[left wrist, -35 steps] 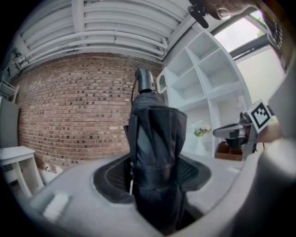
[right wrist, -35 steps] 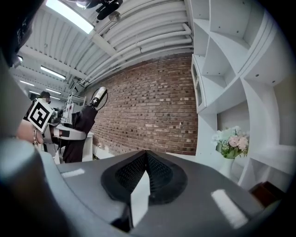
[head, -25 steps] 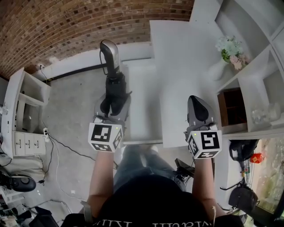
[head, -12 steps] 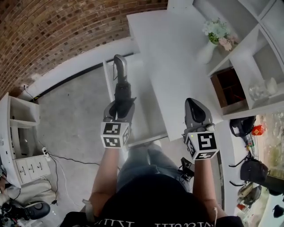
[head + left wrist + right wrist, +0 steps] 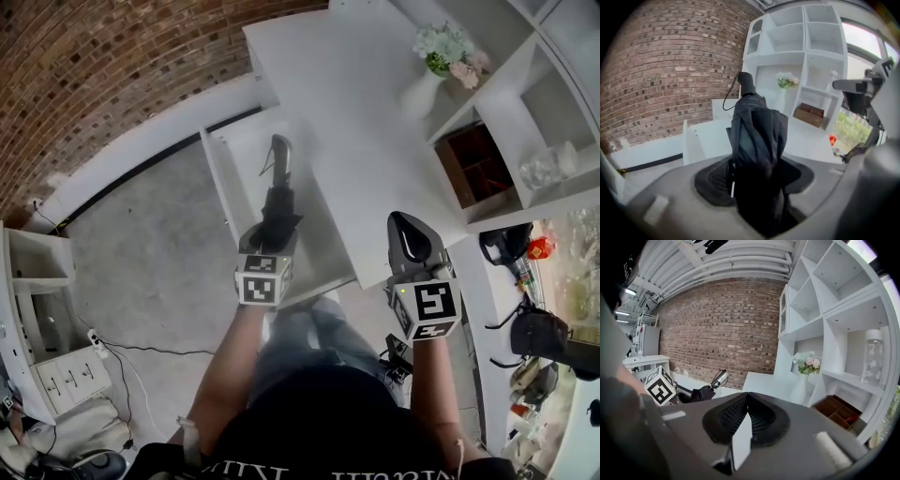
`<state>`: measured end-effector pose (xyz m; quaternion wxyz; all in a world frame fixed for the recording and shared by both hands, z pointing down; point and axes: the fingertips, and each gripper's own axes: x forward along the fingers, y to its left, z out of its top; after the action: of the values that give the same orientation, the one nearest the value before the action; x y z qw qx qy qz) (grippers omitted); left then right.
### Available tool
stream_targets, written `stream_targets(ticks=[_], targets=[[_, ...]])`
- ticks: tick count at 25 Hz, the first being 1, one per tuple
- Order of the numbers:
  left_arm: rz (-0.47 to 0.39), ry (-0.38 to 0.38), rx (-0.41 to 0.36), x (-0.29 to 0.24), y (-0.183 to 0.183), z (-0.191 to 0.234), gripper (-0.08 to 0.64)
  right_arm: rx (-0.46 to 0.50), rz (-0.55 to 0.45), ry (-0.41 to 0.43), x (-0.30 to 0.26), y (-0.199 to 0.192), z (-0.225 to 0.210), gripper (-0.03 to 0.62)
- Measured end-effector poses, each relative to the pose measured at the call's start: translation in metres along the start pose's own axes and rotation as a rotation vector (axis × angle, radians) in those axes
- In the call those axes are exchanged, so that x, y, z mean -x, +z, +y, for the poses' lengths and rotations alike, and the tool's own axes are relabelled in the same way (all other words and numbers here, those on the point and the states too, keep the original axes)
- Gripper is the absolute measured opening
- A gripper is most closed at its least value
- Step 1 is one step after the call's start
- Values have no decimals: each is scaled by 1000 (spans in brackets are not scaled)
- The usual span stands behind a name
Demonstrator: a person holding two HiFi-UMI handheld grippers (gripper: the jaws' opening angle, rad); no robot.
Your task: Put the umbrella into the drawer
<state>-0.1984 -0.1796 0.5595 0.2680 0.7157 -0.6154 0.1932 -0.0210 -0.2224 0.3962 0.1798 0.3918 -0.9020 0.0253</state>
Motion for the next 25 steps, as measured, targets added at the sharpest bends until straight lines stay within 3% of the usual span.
stream_targets(ticks=[7, 15, 25], targets=[[135, -33, 37, -31, -33, -4, 242, 9, 23, -38, 3, -3, -1, 3], [271, -29, 141, -60, -64, 4, 242, 17, 51, -71, 8, -7, -4, 3], [404, -43, 116, -83, -95, -2, 244, 23, 84, -100, 17, -14, -8, 3]])
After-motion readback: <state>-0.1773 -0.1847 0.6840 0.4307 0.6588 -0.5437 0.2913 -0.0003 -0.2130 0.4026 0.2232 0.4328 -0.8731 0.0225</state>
